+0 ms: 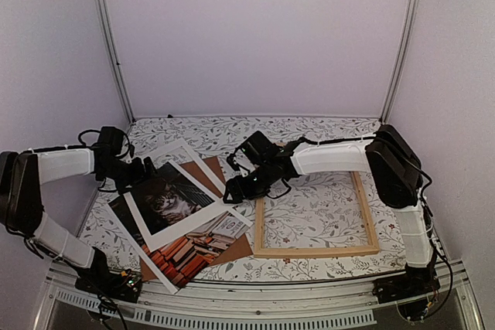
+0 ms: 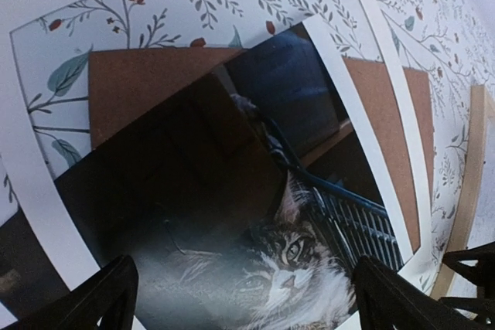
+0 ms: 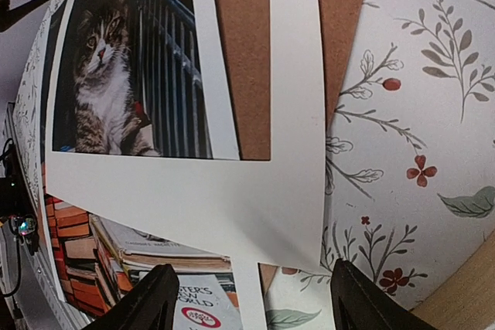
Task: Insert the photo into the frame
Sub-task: Pick up the mat board from the photo.
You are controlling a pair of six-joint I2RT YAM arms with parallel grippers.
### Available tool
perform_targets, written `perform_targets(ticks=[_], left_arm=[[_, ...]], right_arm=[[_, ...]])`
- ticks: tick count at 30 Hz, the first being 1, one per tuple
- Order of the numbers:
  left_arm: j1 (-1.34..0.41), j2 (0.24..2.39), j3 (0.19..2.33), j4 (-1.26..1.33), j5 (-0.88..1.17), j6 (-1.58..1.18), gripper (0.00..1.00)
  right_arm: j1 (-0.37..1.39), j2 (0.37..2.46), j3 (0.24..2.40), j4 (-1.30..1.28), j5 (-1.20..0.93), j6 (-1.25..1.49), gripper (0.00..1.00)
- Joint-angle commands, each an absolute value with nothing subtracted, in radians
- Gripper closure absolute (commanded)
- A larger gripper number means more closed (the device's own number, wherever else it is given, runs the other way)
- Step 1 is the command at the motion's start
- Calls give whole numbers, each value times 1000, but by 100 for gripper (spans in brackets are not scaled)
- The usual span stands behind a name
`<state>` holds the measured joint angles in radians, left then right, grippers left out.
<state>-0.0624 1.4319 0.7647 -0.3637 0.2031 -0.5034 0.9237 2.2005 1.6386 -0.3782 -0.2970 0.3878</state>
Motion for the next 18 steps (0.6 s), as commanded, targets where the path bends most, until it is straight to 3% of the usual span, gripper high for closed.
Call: perform_targets(ticks=[1, 12, 18], left_arm=[[9, 1394, 761, -326, 216, -528, 0], [267, 1503, 800, -309, 327, -522, 1], [310, 1578, 851, -311, 326, -518, 2]], right_arm=[[924, 2254, 1675, -406, -271, 438, 29], [912, 2245, 1675, -473, -133, 453, 28], [890, 2237, 1675, -452, -145, 434, 28]])
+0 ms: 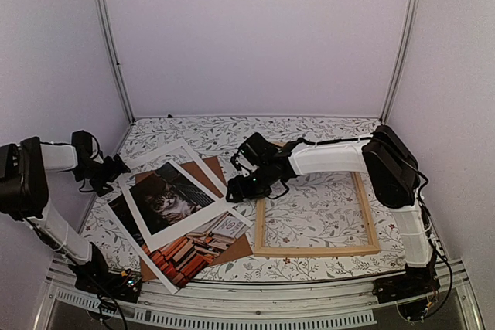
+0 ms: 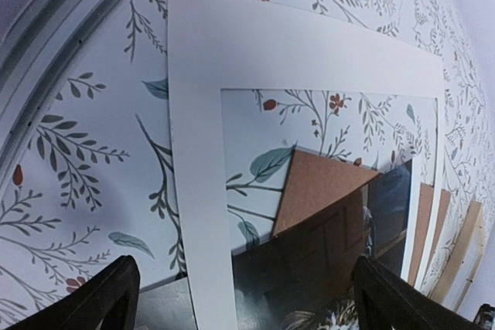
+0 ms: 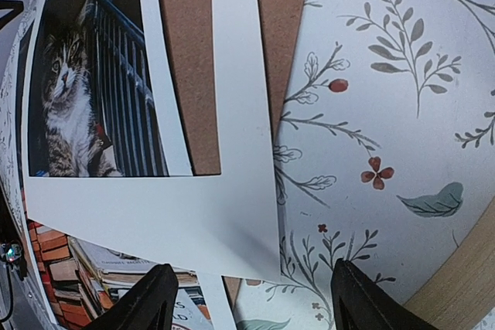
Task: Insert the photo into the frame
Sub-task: Pick up the mat board from the photo.
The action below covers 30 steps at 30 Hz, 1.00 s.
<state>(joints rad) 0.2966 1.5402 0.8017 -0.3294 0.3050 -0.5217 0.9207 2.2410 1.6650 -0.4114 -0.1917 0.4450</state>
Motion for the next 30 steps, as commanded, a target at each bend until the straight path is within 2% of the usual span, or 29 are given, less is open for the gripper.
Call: perform_targets(ticks=[1, 16, 30], left_arm=[[311, 1589, 857, -313, 323, -518, 3], [309, 1696, 854, -286, 378, -532, 10], [289, 1719, 818, -219, 518, -567, 26]], right_arm=[[890, 2237, 1675, -445, -151, 429, 28], [890, 2294, 1713, -374, -295, 490, 29], [903, 2333, 1724, -353, -347, 538, 30]])
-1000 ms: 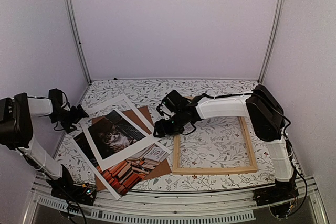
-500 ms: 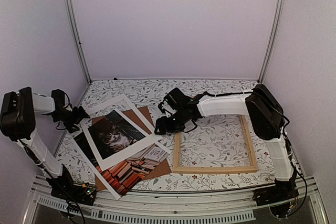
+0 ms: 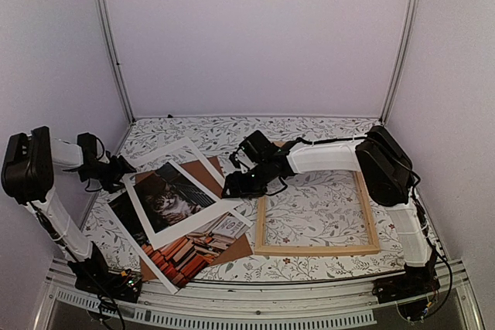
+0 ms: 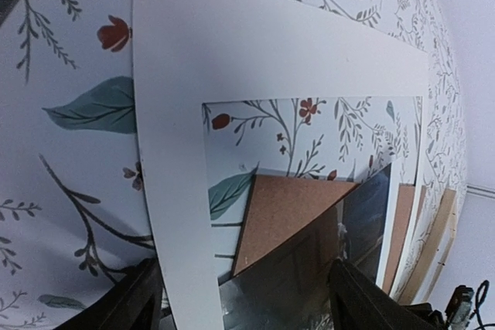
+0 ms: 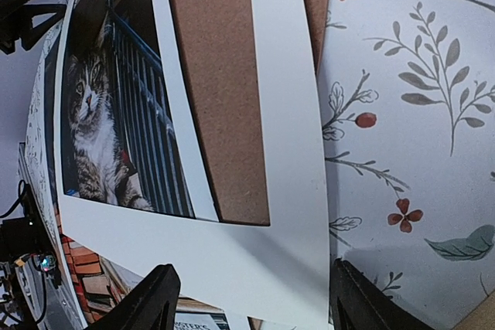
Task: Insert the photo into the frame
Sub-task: Pick up the mat board from the photo.
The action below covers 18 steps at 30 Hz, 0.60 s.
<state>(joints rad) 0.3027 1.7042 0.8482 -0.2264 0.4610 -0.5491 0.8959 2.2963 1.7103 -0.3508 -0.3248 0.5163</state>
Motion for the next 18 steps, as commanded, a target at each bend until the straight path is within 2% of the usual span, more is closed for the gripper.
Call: perform_targets(ticks=[1, 6, 18], left_arm=[[288, 1712, 809, -207, 530, -572, 27], [285, 1688, 784, -127, 612, -602, 34], [279, 1662, 758, -17, 728, -647, 41]], right_arm=[[902, 2333, 1723, -354, -345, 538, 30], [904, 2329, 1717, -356, -341, 541, 31], [905, 2327, 1696, -357, -339, 540, 32]])
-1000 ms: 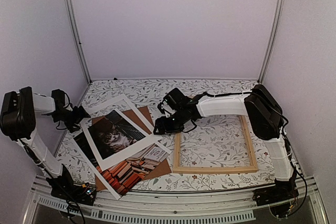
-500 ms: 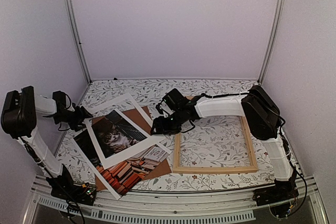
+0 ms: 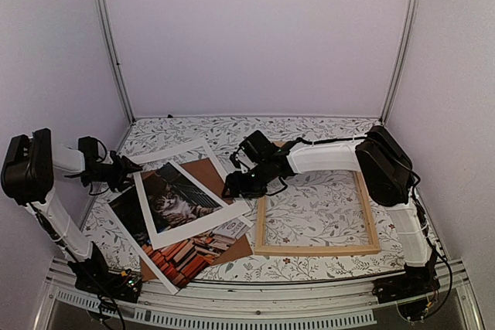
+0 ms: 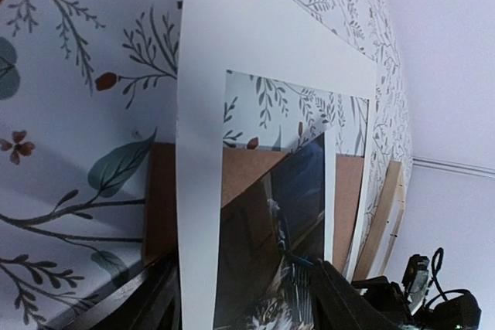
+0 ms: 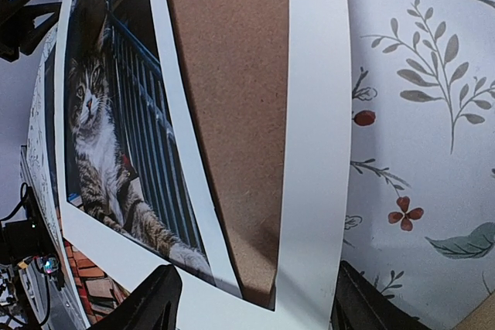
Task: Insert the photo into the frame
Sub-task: Pick up the mat board from the photo.
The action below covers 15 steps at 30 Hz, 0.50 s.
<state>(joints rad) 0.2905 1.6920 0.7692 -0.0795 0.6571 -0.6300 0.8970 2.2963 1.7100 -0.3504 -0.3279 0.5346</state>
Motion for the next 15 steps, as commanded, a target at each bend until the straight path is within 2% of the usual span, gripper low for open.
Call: perform_targets(ticks=[1, 15], left_arm=[[278, 1662, 757, -16, 735, -649, 42], [212, 1683, 762, 26, 787, -628, 66]], right_arm=[[905, 2328, 1694, -356, -339, 540, 32], [905, 2330, 1691, -348, -346, 539, 32]])
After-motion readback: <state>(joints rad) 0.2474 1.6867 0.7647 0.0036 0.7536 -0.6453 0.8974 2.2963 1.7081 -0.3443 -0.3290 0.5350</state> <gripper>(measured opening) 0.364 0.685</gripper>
